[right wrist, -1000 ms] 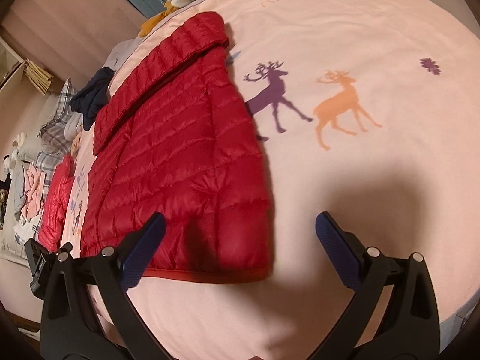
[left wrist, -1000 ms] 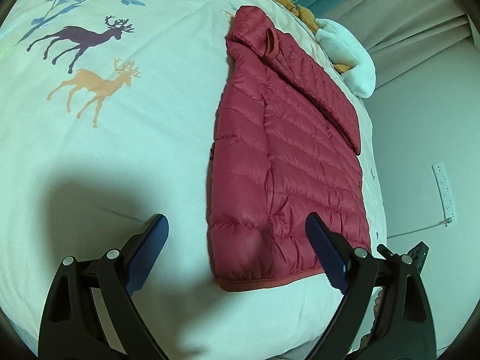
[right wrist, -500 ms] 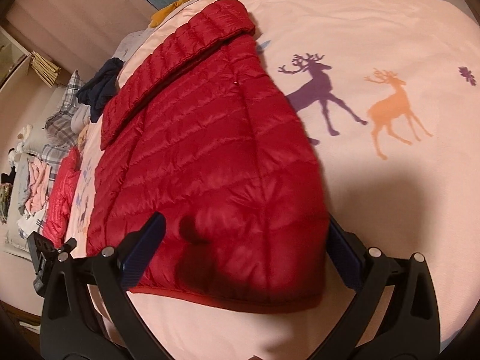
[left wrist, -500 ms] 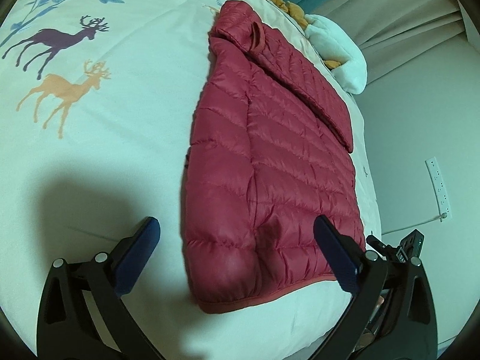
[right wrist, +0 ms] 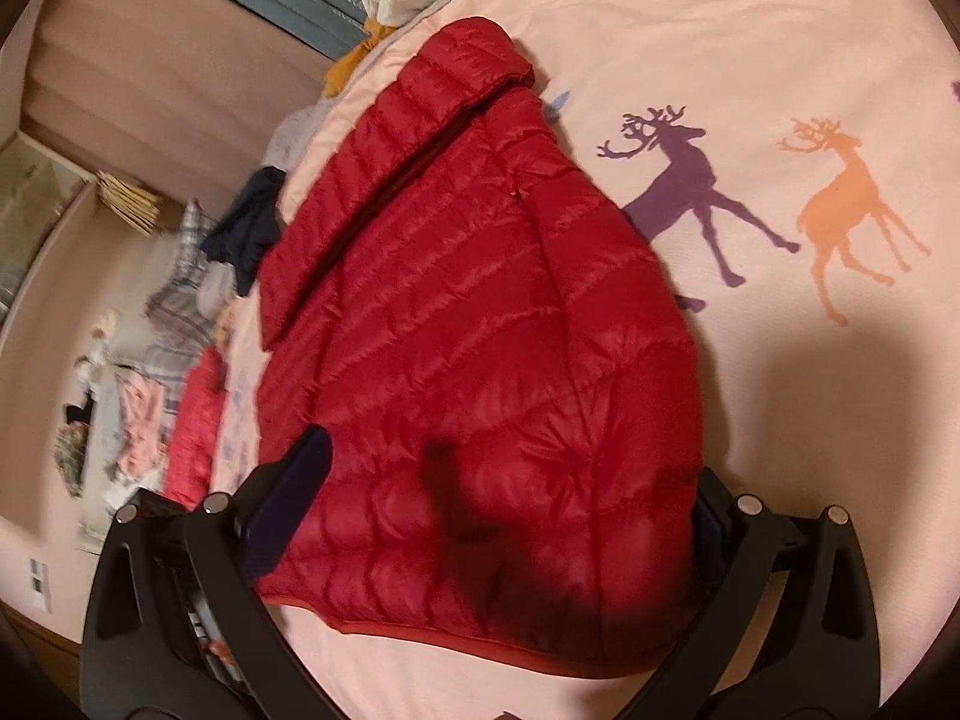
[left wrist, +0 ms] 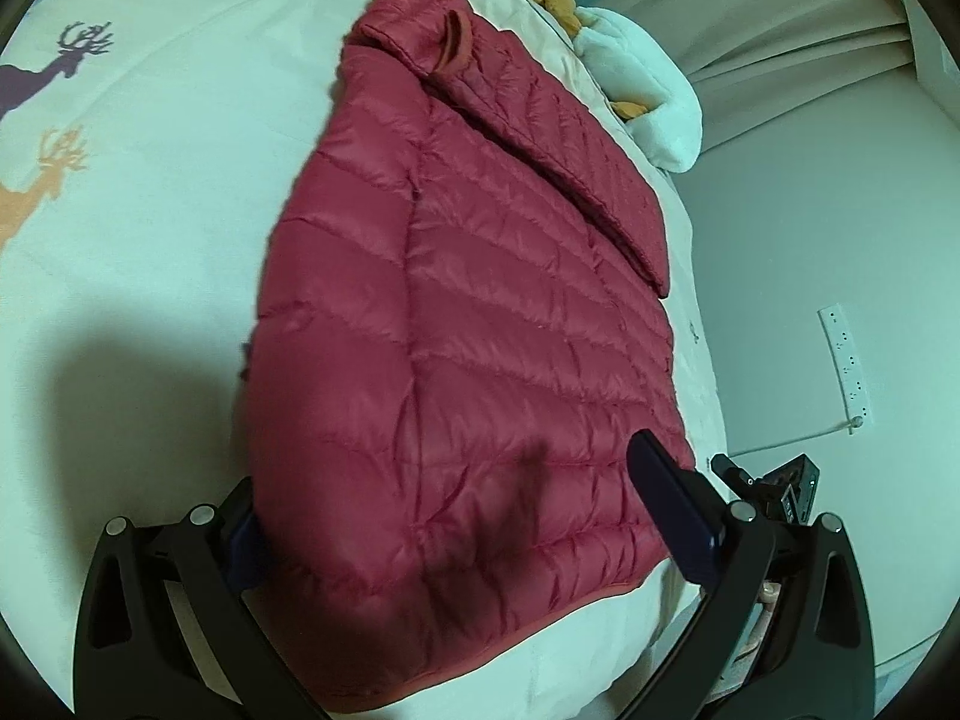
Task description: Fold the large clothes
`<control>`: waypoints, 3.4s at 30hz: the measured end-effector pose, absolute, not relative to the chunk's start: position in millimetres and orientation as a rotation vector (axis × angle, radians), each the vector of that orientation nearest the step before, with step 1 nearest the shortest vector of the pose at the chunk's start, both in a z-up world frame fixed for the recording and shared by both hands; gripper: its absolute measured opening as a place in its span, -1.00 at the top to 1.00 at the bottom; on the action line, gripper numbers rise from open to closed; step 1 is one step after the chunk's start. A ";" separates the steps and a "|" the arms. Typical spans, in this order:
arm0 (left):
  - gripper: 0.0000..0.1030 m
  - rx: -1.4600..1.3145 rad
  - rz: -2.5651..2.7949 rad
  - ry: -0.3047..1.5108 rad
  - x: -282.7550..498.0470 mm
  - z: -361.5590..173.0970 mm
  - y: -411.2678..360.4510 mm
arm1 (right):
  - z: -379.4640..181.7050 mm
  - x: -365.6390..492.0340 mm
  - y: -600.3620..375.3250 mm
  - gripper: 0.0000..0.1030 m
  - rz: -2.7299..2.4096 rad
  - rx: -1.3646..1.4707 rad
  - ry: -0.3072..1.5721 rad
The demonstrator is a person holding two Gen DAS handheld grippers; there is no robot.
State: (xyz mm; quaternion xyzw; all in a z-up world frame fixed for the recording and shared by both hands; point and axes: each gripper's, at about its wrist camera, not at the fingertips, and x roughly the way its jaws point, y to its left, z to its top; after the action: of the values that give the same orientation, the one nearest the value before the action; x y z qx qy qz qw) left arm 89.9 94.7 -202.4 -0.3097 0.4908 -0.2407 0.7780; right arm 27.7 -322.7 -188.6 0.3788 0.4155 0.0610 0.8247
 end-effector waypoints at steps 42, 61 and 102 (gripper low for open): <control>0.67 -0.708 -0.477 1.006 84.5 -191.0 96.8 | -172.5 23.3 -305.3 0.73 0.057 0.679 0.808; 0.69 -0.653 -0.509 0.962 75.2 -166.1 93.5 | -143.2 10.6 -293.3 0.75 0.117 0.579 0.745; 0.69 -0.423 -0.560 0.874 69.2 -105.8 74.8 | -82.6 -38.9 -300.4 0.75 0.458 0.561 0.513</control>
State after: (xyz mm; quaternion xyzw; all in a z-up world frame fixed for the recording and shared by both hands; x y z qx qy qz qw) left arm 69.2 74.8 -105.8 -0.2008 0.4145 -0.2655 0.8470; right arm -38.9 -300.4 -82.6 0.2712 0.2483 0.2215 0.9032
